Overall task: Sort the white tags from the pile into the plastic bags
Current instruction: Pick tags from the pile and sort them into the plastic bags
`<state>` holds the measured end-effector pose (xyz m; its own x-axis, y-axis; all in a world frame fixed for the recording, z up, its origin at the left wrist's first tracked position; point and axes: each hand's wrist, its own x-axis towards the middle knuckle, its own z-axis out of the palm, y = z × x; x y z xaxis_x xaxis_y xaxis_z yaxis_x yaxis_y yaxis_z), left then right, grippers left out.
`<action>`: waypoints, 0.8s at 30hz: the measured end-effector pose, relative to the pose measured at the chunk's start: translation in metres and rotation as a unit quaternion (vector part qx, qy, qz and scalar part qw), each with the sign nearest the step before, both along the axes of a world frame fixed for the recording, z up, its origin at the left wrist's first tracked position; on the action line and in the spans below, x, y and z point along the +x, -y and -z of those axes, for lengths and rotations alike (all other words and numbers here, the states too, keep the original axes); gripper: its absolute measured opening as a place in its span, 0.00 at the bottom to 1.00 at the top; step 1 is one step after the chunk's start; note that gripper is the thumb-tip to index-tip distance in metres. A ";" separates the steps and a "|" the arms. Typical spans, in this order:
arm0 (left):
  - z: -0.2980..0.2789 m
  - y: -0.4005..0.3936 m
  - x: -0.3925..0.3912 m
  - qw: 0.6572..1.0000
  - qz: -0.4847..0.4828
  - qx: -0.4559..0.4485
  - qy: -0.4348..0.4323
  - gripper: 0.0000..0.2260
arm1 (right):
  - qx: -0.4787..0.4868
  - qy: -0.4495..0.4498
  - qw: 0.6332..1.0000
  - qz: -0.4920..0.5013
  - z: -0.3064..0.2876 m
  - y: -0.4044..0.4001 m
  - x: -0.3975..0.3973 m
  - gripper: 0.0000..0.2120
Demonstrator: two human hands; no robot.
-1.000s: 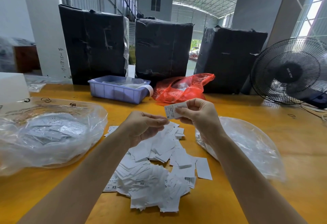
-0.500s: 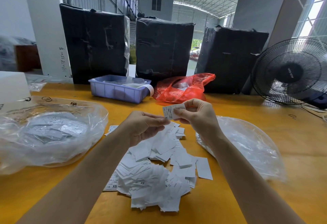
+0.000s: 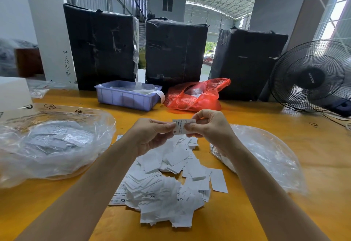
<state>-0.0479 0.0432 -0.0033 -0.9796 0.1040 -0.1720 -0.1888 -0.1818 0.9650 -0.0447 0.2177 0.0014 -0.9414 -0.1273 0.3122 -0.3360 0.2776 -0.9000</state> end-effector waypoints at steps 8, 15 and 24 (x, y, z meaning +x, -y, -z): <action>0.000 0.000 0.001 1.000 0.020 -0.003 -0.003 0.05 | -0.048 -0.054 0.997 0.029 -0.004 0.000 0.001 0.08; 0.000 0.001 0.001 1.000 0.019 -0.011 -0.002 0.09 | -0.047 -0.083 0.995 0.033 -0.005 0.000 0.002 0.08; -0.002 -0.001 0.002 1.000 0.018 -0.007 0.005 0.05 | 0.042 -0.117 0.991 0.044 0.001 0.003 -0.001 0.08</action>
